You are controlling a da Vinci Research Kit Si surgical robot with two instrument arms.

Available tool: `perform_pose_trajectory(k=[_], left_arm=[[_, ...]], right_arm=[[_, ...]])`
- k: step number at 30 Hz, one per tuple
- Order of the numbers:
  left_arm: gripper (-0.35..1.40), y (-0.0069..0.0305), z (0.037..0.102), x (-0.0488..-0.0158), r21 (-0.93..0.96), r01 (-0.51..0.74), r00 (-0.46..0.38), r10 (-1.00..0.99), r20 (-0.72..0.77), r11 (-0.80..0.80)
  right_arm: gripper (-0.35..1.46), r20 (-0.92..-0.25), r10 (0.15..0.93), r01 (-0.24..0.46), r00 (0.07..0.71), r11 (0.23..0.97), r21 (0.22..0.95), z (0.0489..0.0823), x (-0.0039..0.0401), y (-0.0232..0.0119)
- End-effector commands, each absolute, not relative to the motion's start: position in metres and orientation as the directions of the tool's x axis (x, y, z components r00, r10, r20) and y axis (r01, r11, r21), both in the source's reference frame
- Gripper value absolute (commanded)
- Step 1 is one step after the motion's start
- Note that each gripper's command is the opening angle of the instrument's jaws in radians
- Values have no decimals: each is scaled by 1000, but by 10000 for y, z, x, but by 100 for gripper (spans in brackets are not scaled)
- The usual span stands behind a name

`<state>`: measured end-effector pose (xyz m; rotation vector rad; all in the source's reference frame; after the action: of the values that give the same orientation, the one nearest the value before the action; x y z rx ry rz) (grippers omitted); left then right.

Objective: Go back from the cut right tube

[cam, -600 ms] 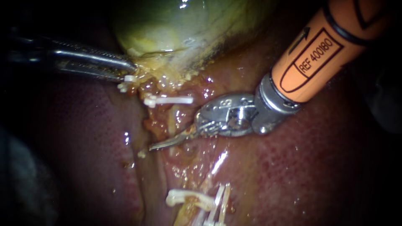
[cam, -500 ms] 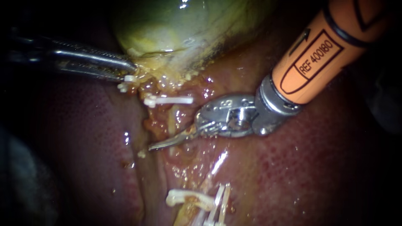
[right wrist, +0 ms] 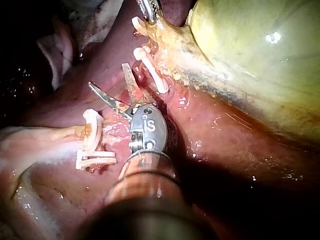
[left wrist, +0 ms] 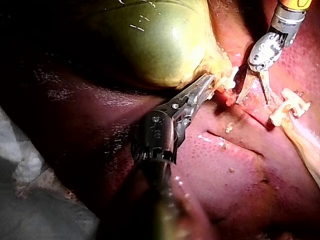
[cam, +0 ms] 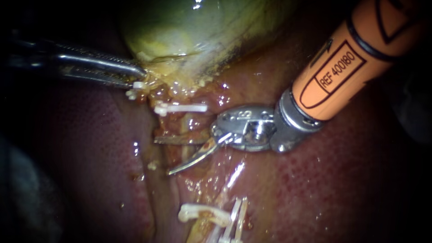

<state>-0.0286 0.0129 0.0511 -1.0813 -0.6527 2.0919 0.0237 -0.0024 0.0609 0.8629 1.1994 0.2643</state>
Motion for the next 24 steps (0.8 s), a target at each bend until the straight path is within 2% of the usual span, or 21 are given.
perform_pose_trajectory(k=[1,2,4,6,8,10,15,19,24], left_arm=[[-35,129,511,-285,-688,-342,-420,759,-497,-640],[-35,129,511,-285,-688,-342,-420,759,-497,-640],[-35,129,511,-285,-688,-342,-420,759,-497,-640],[-35,129,511,-285,-688,-342,-420,759,-497,-640],[-35,129,511,-285,-688,-342,-420,759,-497,-640],[-35,129,511,-285,-686,-344,-420,759,-498,-641],[-35,129,511,-285,-686,-344,-420,759,-498,-641],[-35,129,511,-285,-686,-344,-420,759,-498,-641],[-35,130,511,-285,-686,-344,-420,759,-498,-641]], right_arm=[[130,-705,607,211,365,684,698,606,231,-26],[140,-701,621,142,351,705,695,603,225,-30],[143,-740,589,34,326,775,631,598,214,-35],[143,-784,525,-10,330,833,554,592,199,-40],[143,-808,466,-31,359,872,489,586,187,-42],[143,-813,397,-40,426,906,422,579,173,-42],[143,-759,296,-47,580,942,331,562,142,-31],[145,-721,282,-75,633,949,305,555,114,-24],[145,-702,290,-101,650,949,298,556,86,-21]])
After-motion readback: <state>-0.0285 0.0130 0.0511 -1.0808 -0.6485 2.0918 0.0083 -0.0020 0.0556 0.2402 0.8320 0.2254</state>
